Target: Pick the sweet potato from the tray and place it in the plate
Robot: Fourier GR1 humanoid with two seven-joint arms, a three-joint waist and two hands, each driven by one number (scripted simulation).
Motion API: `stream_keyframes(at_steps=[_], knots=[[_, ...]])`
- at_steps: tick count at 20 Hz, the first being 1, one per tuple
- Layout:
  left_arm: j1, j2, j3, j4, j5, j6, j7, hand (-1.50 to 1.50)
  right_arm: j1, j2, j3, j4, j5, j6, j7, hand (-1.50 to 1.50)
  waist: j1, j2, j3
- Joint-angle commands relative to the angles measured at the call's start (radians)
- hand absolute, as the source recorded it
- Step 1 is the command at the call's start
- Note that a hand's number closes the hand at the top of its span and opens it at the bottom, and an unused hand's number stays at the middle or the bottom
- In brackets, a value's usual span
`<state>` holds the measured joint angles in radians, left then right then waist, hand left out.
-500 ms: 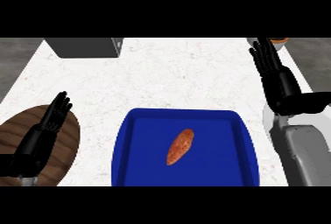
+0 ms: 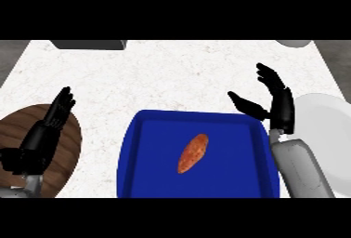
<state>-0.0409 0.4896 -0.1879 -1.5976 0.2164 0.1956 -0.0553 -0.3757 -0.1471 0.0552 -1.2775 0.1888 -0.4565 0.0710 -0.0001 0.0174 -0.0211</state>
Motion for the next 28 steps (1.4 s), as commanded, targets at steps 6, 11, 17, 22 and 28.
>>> stream_keyframes(at_steps=[6, 11, 17, 22, 28], knots=[[-0.135, -0.053, -0.047, 0.081, -0.047, 0.041, 0.098, 0.0, 0.025, 0.145, 0.305, 0.179, 0.208, -0.603, 0.282, -1.5, 0.025, -0.006, 0.017], [-0.174, -0.039, -0.02, 0.109, -0.034, 0.031, 0.146, 0.0, 0.019, 0.146, 0.41, 0.297, 0.444, -0.734, 0.461, -1.5, -0.001, -0.024, 0.012], [-0.173, -0.057, -0.013, 0.158, -0.046, 0.048, 0.132, 0.0, -0.042, 0.147, 0.411, 0.333, 0.607, -0.577, 0.744, -1.5, -0.031, -0.035, 0.009], [-0.184, -0.079, -0.035, 0.165, -0.06, 0.058, 0.147, 0.0, -0.072, 0.147, 0.477, 0.299, 0.584, -0.331, 0.994, -1.5, -0.031, -0.041, 0.01], [-0.206, -0.092, -0.036, 0.198, -0.077, 0.061, 0.125, 0.0, -0.162, 0.147, 0.528, 0.199, 0.592, -0.096, 1.315, -1.5, -0.033, -0.035, 0.014]])
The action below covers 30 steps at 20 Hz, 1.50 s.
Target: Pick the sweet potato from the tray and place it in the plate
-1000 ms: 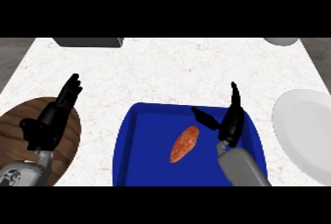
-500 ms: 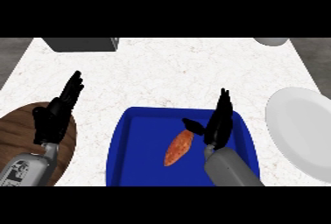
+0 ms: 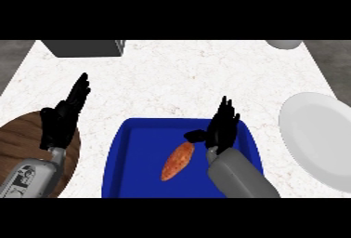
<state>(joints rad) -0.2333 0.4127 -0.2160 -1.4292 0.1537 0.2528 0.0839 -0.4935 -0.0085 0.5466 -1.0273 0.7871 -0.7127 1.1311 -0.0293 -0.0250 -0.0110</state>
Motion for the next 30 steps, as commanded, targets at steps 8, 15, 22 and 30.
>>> stream_keyframes(at_steps=[8, 15, 22, 30], knots=[[-0.01, -0.007, 0.017, 0.026, 0.003, -0.015, 0.001, 0.0, -0.021, 0.008, -0.003, -0.231, 0.006, 0.306, 0.357, -1.5, -0.007, 0.005, 0.007], [-0.033, -0.003, 0.032, 0.037, 0.002, -0.035, -0.003, 0.0, 0.049, 0.008, -0.01, -0.21, -0.041, 0.356, 0.358, -1.5, 0.015, 0.016, 0.008], [-0.055, -0.017, 0.032, 0.06, -0.005, -0.053, 0.001, 0.0, 0.078, 0.008, 0.003, -0.201, -0.057, 0.336, 0.357, -1.5, 0.021, 0.02, 0.009], [-0.043, -0.051, 0.008, 0.025, -0.043, -0.024, 0.0, 0.0, 0.098, 0.007, 0.01, -0.165, -0.092, 0.314, 0.356, -1.5, 0.035, 0.02, 0.01]])
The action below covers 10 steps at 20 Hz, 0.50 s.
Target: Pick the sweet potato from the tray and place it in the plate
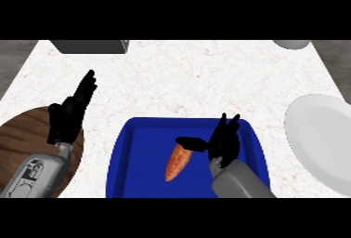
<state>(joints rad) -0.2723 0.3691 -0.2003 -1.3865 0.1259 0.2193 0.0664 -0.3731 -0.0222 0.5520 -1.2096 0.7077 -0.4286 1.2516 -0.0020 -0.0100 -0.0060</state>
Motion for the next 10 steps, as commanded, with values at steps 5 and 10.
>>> stream_keyframes(at_steps=[5, 10], knots=[[-0.035, -0.003, 0.01, -0.003, -0.012, -0.006, 0.042, 0.0, 0.001, 0.021, 0.046, 0.031, -0.033, -0.016, 0.236, -1.5, 0.009, 0.01, 0.005], [-0.009, -0.015, 0.036, 0.044, -0.009, -0.025, -0.034, 0.0, 0.027, 0.02, 0.055, 0.025, 0.102, -0.022, 0.236, 1.5, 0.001, 0.009, 0.004]])
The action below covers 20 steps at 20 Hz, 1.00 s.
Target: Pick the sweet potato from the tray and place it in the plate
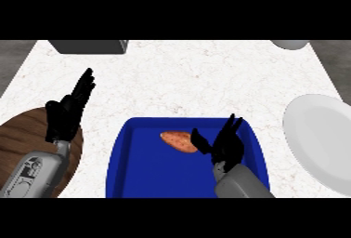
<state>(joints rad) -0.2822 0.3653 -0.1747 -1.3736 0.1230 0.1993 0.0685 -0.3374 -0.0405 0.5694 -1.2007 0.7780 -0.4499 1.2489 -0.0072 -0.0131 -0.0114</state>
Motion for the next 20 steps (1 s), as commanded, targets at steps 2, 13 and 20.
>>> stream_keyframes(at_steps=[2, 13, 20], knots=[[-0.005, -0.005, 0.006, -0.001, -0.012, 0.001, 0.01, 0.0, 0.029, 0.038, 0.059, 0.0, 0.056, -0.018, 0.238, 1.5, 0.007, 0.009, 0.01], [0.049, 0.008, 0.046, -0.013, 0.006, 0.007, 0.012, 0.0, 0.322, -0.496, -0.016, -0.108, -0.038, 0.053, -0.389, 1.5, -0.089, 0.001, 0.015], [0.066, 0.027, 0.075, -0.013, 0.005, 0.023, 0.004, 0.0, 0.368, -0.825, -0.228, -0.198, -0.177, -0.103, -0.78, 1.5, -0.122, -0.018, 0.019]])
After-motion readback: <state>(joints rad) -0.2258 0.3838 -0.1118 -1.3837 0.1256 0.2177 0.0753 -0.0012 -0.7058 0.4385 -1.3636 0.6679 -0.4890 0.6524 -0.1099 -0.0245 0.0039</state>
